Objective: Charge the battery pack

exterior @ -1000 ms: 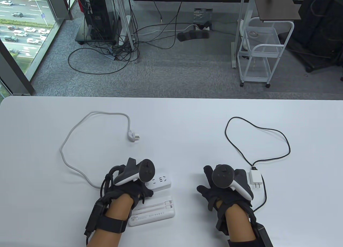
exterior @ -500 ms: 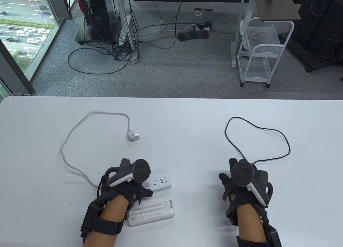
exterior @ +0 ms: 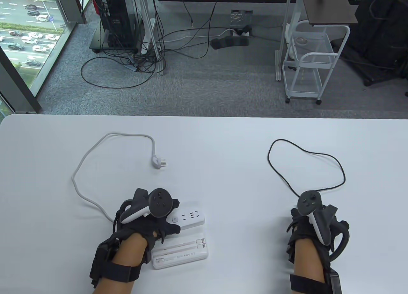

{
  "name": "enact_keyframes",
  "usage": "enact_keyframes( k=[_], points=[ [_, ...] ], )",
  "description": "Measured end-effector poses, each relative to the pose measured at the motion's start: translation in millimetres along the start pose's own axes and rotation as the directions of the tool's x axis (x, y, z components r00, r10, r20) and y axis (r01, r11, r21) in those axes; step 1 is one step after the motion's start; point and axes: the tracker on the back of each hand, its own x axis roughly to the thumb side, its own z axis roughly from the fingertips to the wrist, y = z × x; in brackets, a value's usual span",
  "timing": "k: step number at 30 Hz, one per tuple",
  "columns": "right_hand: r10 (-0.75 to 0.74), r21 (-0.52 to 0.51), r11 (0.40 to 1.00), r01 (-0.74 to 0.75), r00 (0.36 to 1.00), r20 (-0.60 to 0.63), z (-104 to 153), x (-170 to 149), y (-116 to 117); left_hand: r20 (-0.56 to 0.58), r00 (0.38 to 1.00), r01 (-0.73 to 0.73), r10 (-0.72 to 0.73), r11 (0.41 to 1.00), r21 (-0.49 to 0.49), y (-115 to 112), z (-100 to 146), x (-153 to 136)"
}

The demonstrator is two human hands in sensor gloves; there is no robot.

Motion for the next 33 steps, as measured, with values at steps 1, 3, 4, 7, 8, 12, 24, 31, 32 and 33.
enact_keyframes(
  k=[1, 3, 4, 7, 8, 12, 24, 31, 32, 33],
  points=[
    [0.021, 0.006, 1.0, -0.021, 1.0, 0.008, -2.5, 1.6, 2.3, -0.001, 1.0, -0.003, 0.003, 1.0, 0.001, 0.5, 0.2, -0.6],
    [0.069, 0.007, 0.998, -0.07, 0.998, 0.005, -6.2, 6.3, 5.8, -0.002, 1.0, -0.007, 0.007, 1.0, 0.006, 0.8, 0.3, -1.2],
    [0.103, 0.009, 0.995, -0.103, 0.995, -0.004, -9.2, 10.6, 8.4, 0.0, 1.0, -0.007, 0.007, 1.0, 0.006, 0.8, 0.1, -1.3],
    [0.17, 0.026, 0.985, -0.17, 0.985, -0.024, -16.6, 18.6, 12.6, 0.001, 1.0, -0.004, 0.004, 1.0, 0.003, 0.5, -0.2, -0.5],
    [0.19, 0.034, 0.981, -0.189, 0.981, -0.037, -20.3, 20.9, 14.8, 0.001, 1.0, -0.003, 0.003, 1.0, 0.002, 0.5, -0.3, -0.3],
    [0.225, 0.029, 0.974, -0.223, 0.971, -0.079, -32.2, 25.5, 21.9, -0.006, 1.0, -0.002, 0.002, 1.0, 0.014, 2.7, 0.4, -2.1],
    [0.238, 0.059, 0.971, -0.232, 0.964, -0.121, -48.9, 28.6, 31.9, -0.018, 1.0, 0.01, -0.01, 1.0, 0.005, 0.8, -1.4, -2.5],
    [0.062, 0.073, 0.996, -0.055, 0.993, -0.105, -45.6, 21.4, 24.0, -0.02, 1.0, 0.01, -0.01, 1.0, 0.0, -1.2, -2.9, -3.4],
    [0.033, 0.078, 0.997, -0.025, 0.994, -0.102, -44.9, 20.5, 22.1, -0.02, 1.0, 0.01, -0.01, 1.0, -0.001, -1.5, -3.2, -3.6],
    [-0.021, 0.078, 0.997, 0.028, 0.995, -0.098, -43.1, 18.8, 18.7, -0.022, 1.0, 0.011, -0.011, 1.0, 0.0, -2.1, -3.7, -3.8]
  ],
)
